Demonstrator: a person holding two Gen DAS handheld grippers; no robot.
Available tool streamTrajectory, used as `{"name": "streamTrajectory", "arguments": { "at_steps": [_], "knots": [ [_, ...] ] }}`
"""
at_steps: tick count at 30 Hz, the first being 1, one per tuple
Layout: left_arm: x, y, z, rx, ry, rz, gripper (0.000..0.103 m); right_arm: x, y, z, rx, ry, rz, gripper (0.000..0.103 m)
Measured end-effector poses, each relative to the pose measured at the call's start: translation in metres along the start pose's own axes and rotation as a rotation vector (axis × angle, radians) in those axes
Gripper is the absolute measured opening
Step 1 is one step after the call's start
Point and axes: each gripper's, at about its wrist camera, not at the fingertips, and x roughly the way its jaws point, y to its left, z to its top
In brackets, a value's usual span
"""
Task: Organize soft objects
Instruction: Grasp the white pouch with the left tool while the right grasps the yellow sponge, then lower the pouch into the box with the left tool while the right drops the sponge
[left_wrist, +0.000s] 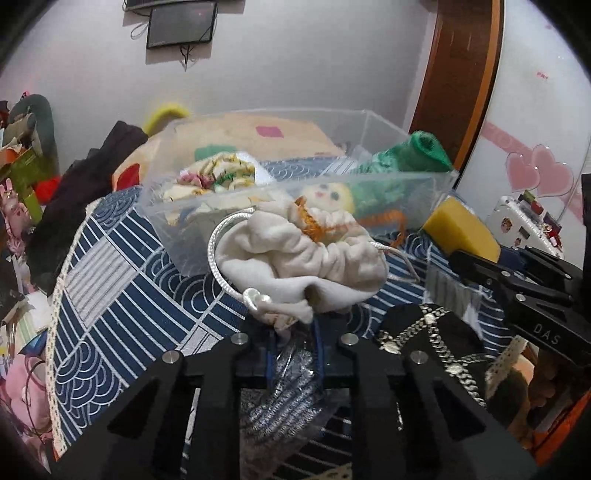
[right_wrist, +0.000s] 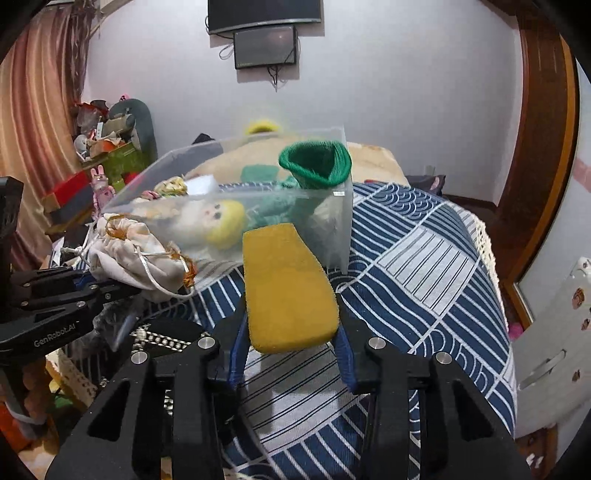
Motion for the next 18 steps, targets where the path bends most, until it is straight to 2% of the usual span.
{"name": "streamTrajectory", "arguments": {
  "at_steps": [11, 18],
  "knots": [
    [-0.047, 0.008, 0.028, -0.006, -0.144, -0.015, 0.015, -0.015, 0.012, 0.022, -0.032, -0.083, 0.008, 0.037],
    [-0.061, 0.017, 0.054, -0.020, -0.210, -0.017, 0.015, -0.023, 0.019, 0.048, -0.058, -0.162, 0.009, 0.037]
  ]
}}
